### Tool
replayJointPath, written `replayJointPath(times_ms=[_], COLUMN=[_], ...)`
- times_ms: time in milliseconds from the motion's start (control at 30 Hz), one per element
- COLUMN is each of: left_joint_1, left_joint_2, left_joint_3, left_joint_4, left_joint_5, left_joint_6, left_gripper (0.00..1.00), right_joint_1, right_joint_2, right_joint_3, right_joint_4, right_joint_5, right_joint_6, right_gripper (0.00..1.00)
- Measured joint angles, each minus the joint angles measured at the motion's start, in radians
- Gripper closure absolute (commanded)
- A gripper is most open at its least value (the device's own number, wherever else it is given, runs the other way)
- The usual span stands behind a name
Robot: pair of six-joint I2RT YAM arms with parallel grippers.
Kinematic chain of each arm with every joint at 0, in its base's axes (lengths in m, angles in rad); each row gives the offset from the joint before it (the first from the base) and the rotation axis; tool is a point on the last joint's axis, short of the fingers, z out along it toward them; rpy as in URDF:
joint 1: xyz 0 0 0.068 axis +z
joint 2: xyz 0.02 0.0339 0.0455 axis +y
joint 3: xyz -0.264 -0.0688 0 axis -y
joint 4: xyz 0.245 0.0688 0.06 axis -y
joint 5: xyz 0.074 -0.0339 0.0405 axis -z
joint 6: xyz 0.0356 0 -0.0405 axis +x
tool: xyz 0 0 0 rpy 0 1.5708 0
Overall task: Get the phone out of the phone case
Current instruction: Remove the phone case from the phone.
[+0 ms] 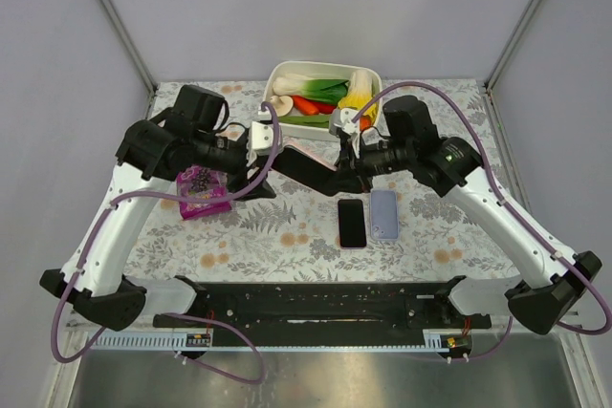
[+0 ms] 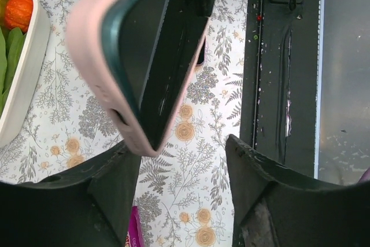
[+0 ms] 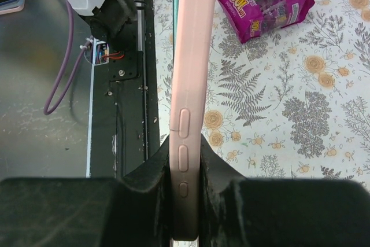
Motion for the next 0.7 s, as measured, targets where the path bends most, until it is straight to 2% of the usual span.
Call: replayJointPath(times_ms=[167,367,433,500,567,700], left_joint_1=[-0.001,-0.001,-0.001,-0.001,-0.001,0.000], left_joint_2=[0.018,0.018,0.018,0.018,0.018,0.018], left_joint_3=[0.001,0.013,0.013,0.013,0.013,0.013], left_joint_4=[0.035,0.054,0.055,0.054,0.050,0.039], left_joint_5=[0.000,0.004,0.006,0.006,0.011,0.033], left_joint_6=[-0.014,-0.032,-0.033,-0.038,-0.040,-0.042], left_gripper=[0.49,0.76,0.78,0.84,1.00,1.00], right_joint_1=[0.000,0.001,0.001,0.001,0.000,0.000], right_joint_2=[-0.021,-0.039,-0.039,-0.039,-0.039,-0.040], right_joint_3=[-0.013,-0.031,-0.034,-0.035,-0.035,-0.035], right_joint_4=[-0.008,-0.015,-0.016,-0.017,-0.016,-0.021], right_joint_5=[-0.001,-0.003,-0.003,-0.003,-0.004,-0.016], right_joint_6=[-0.020,-0.037,-0.041,-0.045,-0.052,-0.056], right_gripper=[1.00,1.00,1.00,1.00,1.00,1.00])
